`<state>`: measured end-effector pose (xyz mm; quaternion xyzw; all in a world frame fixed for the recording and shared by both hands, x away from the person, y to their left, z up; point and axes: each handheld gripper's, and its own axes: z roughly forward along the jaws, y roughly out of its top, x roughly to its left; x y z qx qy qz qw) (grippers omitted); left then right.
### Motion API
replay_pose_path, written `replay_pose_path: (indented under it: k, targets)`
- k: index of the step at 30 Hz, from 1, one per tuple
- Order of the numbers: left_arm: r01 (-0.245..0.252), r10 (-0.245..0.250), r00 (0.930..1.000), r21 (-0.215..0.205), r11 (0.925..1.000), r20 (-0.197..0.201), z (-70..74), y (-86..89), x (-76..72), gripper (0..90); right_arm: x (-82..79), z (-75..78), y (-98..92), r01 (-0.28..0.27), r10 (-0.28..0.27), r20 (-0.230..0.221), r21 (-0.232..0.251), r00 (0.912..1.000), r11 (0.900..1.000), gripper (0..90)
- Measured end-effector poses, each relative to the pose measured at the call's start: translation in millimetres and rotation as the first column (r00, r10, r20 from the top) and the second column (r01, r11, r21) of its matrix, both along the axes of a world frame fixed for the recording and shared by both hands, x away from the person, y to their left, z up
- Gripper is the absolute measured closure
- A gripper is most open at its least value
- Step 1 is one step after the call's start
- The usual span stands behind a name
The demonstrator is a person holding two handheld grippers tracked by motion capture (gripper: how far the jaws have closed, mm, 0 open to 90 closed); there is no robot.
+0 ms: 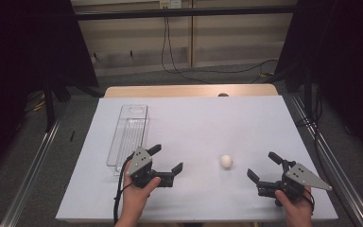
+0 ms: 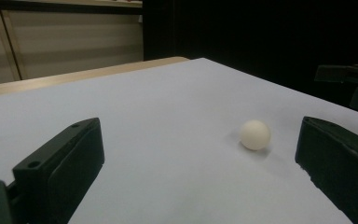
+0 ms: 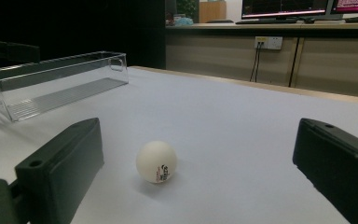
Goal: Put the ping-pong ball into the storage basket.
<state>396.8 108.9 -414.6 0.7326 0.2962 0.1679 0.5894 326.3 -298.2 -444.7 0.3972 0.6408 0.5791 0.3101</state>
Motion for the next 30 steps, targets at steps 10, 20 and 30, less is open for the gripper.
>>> replay_pose_path:
  k: [10,20,30]
  targets:
    - [0.014,-0.014,0.9999,0.009,0.9999,-0.006,-0.3,-10.5,5.3,1.4,0.6,-0.6,0.1,0.005,-0.005,-0.003,-0.002,1.0000,1.000,1.4]
    - [0.004,-0.004,0.9996,0.002,1.0000,-0.028,-4.1,-18.9,9.5,1.4,0.3,0.3,-1.5,0.006,-0.006,0.001,0.003,1.0000,1.000,1.5]
    - [0.011,-0.011,0.9994,0.008,0.9999,-0.032,-4.9,-26.0,11.3,1.4,0.5,-0.1,-1.0,0.002,-0.002,0.001,-0.004,1.0000,1.000,1.5]
